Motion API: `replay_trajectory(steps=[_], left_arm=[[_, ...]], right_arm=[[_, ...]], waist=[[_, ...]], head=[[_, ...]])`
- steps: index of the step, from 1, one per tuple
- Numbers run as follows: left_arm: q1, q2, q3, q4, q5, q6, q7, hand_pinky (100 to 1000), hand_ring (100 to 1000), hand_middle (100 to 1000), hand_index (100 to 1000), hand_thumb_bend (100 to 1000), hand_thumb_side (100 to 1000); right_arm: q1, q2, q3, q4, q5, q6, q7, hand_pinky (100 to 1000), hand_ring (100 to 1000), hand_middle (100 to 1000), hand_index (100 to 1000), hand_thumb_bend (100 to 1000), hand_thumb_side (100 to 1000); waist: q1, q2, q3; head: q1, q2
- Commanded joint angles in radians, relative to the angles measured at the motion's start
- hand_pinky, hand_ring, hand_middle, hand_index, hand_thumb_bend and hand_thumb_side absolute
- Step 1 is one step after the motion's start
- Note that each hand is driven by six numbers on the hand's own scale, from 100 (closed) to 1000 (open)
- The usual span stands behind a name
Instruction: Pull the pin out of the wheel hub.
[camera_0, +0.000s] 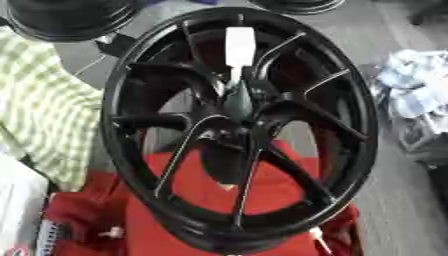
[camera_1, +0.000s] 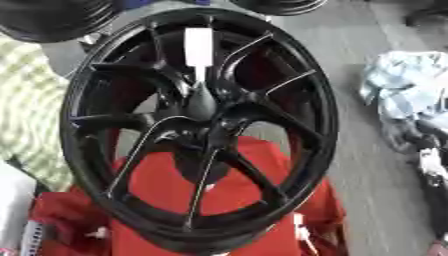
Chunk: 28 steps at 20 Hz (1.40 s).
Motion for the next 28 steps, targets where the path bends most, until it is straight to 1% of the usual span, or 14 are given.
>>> replay_trajectory(steps=[1,6,8,10,13,16,20,21,23,28], left_arm=[[-0.003,0.016,0.006,-0.017,-0.008,-0.006,-0.002,557,633,538,718,100,738],[-0.009,0.025,0.002,-0.017,-0.014,-0.007,-0.006,558,633,538,718,100,728],[-0.018,0.042,0.001,-0.017,-0.019,-0.013,-0.007,558,633,539,719,100,719],[-0.033,0.077,-0.003,-0.017,-0.024,-0.024,-0.009,560,634,541,720,100,701],[-0.074,0.177,-0.026,-0.017,-0.033,-0.046,-0.028,565,636,556,729,100,656],[-0.127,0.316,-0.063,-0.017,-0.051,-0.072,-0.066,574,643,573,743,100,623],[-0.196,0.489,-0.120,-0.017,-0.076,-0.090,-0.134,591,655,601,768,100,594],[-0.212,0.528,-0.135,-0.017,-0.085,-0.086,-0.157,598,662,622,782,100,597],[-0.245,0.603,-0.166,-0.017,-0.108,-0.055,-0.222,615,675,667,802,100,618],[-0.323,0.752,-0.228,-0.017,-0.159,0.025,-0.371,647,692,672,810,100,605]], right_arm=[[0.000,-0.006,0.001,-0.008,0.013,-0.001,-0.004,1000,826,869,787,100,559],[-0.005,-0.002,0.005,-0.008,0.016,0.006,-0.004,1000,826,869,787,100,570],[-0.006,-0.003,0.008,-0.008,0.016,0.012,-0.003,1000,826,869,787,100,573],[-0.006,-0.004,0.010,-0.008,0.017,0.016,-0.002,1000,826,869,787,100,575],[-0.003,-0.008,0.013,-0.008,0.014,0.024,-0.001,1000,826,870,787,100,581],[0.003,-0.015,0.013,-0.008,0.010,0.024,0.000,1000,826,870,787,100,571],[0.013,-0.020,0.017,-0.008,0.011,0.016,0.006,1000,826,870,787,100,569],[0.015,-0.019,0.018,-0.008,0.012,0.017,0.007,1000,826,870,787,100,574],[0.015,-0.018,0.019,-0.008,0.011,0.023,0.006,1000,826,870,787,100,576],[0.018,-0.020,0.019,-0.008,0.011,0.026,0.005,1000,826,870,787,100,568]], waist=[[0.001,-0.007,-0.003],[0.002,-0.004,-0.004],[0.004,-0.004,-0.003],[0.005,-0.006,-0.001],[0.004,-0.013,0.006],[0.003,-0.020,0.009],[0.000,-0.026,0.004],[-0.001,-0.026,0.003],[-0.002,-0.027,-0.001],[-0.002,-0.028,-0.009]], head=[[-0.003,-0.015],[-0.010,-0.022],[-0.009,-0.020],[-0.006,-0.016],[0.000,-0.002],[0.001,0.006],[-0.004,0.013],[-0.005,0.013],[-0.009,0.012],[-0.019,0.005]])
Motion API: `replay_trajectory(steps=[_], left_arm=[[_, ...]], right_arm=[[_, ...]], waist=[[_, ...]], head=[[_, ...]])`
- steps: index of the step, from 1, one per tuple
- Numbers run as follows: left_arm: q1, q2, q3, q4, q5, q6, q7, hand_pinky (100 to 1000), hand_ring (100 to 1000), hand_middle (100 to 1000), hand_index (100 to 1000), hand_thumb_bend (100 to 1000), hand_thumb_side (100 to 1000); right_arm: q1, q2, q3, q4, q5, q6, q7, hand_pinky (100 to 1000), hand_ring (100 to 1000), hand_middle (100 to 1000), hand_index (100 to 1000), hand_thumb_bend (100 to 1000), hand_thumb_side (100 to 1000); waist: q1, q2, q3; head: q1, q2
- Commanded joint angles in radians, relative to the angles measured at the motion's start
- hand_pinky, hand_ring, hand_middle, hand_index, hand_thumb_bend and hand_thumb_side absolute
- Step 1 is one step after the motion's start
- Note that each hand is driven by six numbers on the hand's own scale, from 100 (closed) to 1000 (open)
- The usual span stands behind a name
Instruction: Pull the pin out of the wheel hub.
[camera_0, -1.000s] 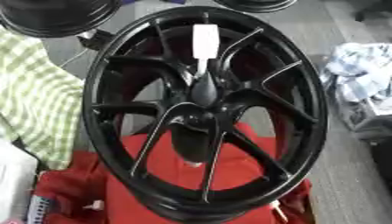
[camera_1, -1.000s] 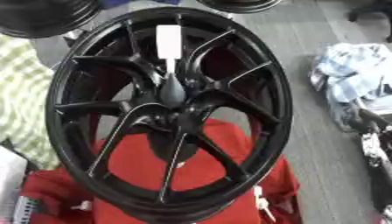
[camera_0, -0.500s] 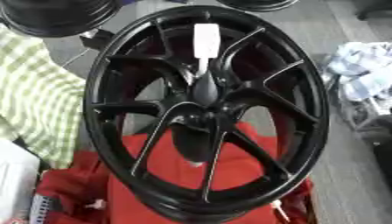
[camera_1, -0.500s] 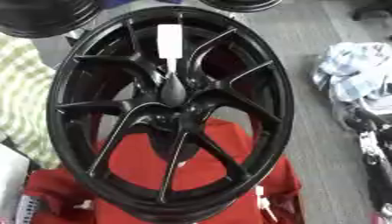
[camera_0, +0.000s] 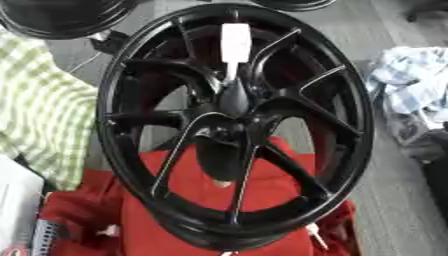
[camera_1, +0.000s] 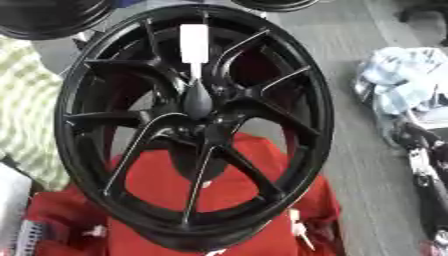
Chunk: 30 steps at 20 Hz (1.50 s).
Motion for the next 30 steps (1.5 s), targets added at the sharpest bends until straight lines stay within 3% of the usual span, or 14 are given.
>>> replay_trajectory(steps=[1,7,13,22,30], left_arm=[[-0.052,0.121,-0.031,-0.016,-0.028,0.041,-0.085,656,698,673,809,100,589],[-0.193,0.207,-0.130,-0.016,-0.071,0.097,-0.290,698,724,702,808,100,554],[-0.338,0.194,-0.192,-0.016,-0.103,0.135,-0.522,724,742,723,815,100,580],[-0.568,0.058,-0.320,0.018,-0.137,0.230,-0.716,723,743,724,818,100,633],[-0.745,-0.113,-0.426,0.162,-0.227,0.321,-0.750,719,744,724,832,100,644]], right_arm=[[0.010,-0.029,-0.004,-0.008,0.003,-0.003,0.000,1000,826,870,787,100,561],[0.019,-0.044,0.002,-0.008,0.010,-0.012,0.007,999,826,870,787,100,565],[0.023,-0.047,0.004,-0.008,0.024,0.003,0.002,1000,826,870,787,100,576],[0.025,-0.050,0.009,-0.008,0.026,0.006,0.004,999,825,870,787,100,575],[0.021,-0.046,0.018,-0.008,0.024,0.021,0.010,1000,825,870,787,100,595]], waist=[[0.003,-0.021,-0.003],[0.014,-0.028,-0.015],[0.030,-0.032,-0.016],[0.030,-0.037,-0.021],[0.026,-0.035,-0.028]], head=[[-0.006,-0.004],[-0.008,-0.002],[-0.009,0.001],[-0.001,-0.001],[0.029,-0.003]])
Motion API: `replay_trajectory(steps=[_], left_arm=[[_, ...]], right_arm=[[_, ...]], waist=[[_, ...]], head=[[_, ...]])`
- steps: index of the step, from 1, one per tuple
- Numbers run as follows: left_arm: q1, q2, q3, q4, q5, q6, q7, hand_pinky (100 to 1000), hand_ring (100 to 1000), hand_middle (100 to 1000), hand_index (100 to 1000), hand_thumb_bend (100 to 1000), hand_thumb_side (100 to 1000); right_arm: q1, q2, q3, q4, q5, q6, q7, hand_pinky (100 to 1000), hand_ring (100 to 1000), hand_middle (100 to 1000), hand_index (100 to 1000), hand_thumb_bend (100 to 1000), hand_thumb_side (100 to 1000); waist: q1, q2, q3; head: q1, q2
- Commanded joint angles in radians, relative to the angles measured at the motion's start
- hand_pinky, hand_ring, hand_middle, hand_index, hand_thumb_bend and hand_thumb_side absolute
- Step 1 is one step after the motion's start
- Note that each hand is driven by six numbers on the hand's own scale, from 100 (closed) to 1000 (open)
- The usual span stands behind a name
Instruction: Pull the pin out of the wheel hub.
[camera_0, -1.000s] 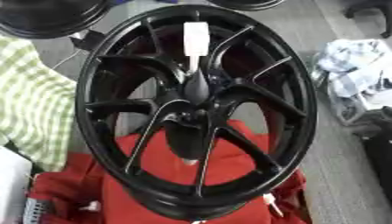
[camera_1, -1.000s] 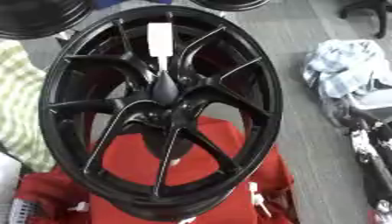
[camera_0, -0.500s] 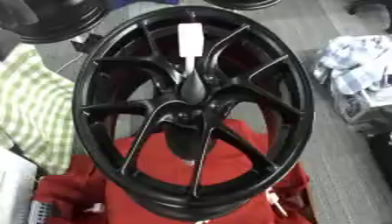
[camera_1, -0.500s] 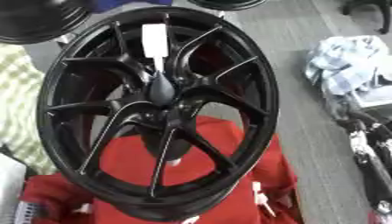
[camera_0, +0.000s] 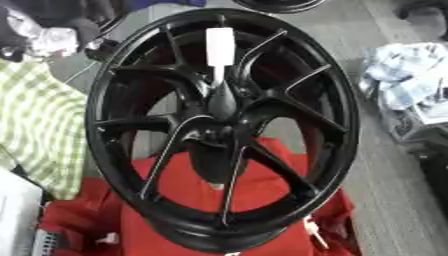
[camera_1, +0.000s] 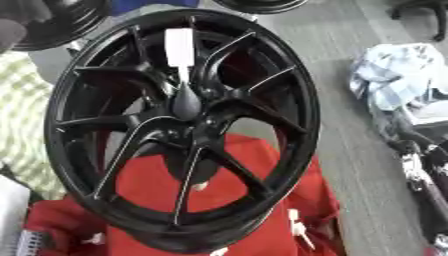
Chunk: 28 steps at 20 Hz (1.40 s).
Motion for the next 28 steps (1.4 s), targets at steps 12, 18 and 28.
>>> replay_trajectory(steps=[12,18,28], left_arm=[[-0.125,-0.166,-0.064,0.184,-0.097,0.062,-0.039,800,829,803,904,410,660],[-0.148,-0.203,-0.059,0.224,-0.098,0.027,-0.084,818,841,811,911,530,685],[-0.167,-0.262,-0.077,0.290,-0.171,0.011,-0.085,831,851,824,917,551,689]], right_arm=[[-0.026,-0.013,0.013,-0.008,-0.001,0.042,0.001,1000,824,869,786,100,639],[-0.034,-0.014,0.016,-0.008,0.001,0.051,-0.001,1000,823,868,786,100,642],[-0.064,-0.018,0.025,-0.008,-0.003,0.055,0.006,1000,822,868,785,100,653]], waist=[[0.007,-0.002,-0.022],[0.013,0.004,-0.030],[0.020,0.025,-0.048]], head=[[0.036,-0.012],[0.039,-0.015],[0.004,-0.105]])
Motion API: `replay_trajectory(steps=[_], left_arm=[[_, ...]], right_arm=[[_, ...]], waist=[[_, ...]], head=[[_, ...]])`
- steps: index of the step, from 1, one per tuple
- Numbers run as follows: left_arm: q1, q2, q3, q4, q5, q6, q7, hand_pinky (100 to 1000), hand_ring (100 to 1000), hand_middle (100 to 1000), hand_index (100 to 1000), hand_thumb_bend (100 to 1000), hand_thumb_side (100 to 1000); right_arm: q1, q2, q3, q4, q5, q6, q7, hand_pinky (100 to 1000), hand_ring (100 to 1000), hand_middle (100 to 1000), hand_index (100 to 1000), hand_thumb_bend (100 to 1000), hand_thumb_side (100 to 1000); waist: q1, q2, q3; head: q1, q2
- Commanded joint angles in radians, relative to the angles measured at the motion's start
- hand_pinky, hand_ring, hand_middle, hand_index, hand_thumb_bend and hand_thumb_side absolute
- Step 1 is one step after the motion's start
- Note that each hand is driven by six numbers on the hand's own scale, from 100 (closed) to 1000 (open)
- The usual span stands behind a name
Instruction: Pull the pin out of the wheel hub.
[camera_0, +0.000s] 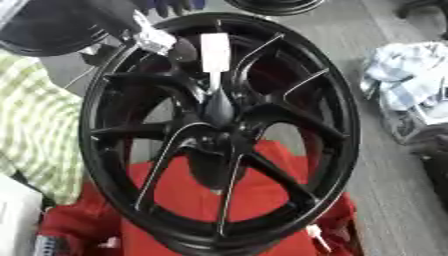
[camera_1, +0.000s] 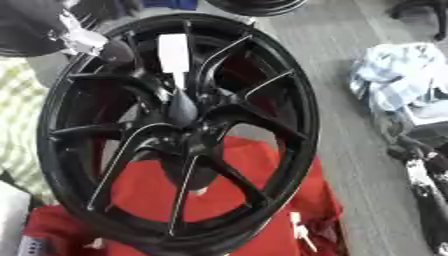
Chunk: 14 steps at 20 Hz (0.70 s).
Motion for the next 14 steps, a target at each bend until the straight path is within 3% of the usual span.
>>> replay_trajectory(steps=[1,14], left_arm=[[-0.029,-0.004,0.007,0.016,-0.026,0.013,-0.022,829,850,823,916,543,696],[-0.033,-0.048,-0.004,0.071,-0.084,0.000,-0.022,823,846,818,908,541,677]], right_arm=[[-0.005,-0.018,0.001,-0.008,-0.003,0.007,0.000,1000,822,868,785,100,657],[-0.023,-0.002,0.006,-0.008,0.005,0.025,-0.004,1000,821,866,784,100,686]], waist=[[-0.001,-0.009,-0.003],[0.000,0.013,-0.016]], head=[[0.000,-0.022],[0.022,-0.005]])
